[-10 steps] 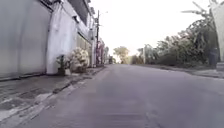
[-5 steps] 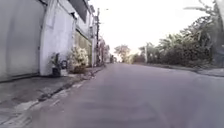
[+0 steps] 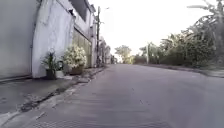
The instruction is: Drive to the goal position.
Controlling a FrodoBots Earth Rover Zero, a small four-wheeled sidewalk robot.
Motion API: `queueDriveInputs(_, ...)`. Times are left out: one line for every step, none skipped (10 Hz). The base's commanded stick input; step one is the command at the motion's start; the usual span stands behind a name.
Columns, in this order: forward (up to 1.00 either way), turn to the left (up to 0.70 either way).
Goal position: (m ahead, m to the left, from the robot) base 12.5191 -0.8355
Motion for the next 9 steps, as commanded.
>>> queueDriveInputs(1.00, 0.00)
queueDriveInputs(1.00, 0.00)
queueDriveInputs(1.00, 0.00)
queueDriveInputs(1.00, 0.00)
queueDriveInputs(1.00, 0.00)
queueDriveInputs(1.00, 0.00)
queueDriveInputs(1.00, 0.00)
queueDriveInputs(1.00, 0.00)
queueDriveInputs(1.00, 0.00)
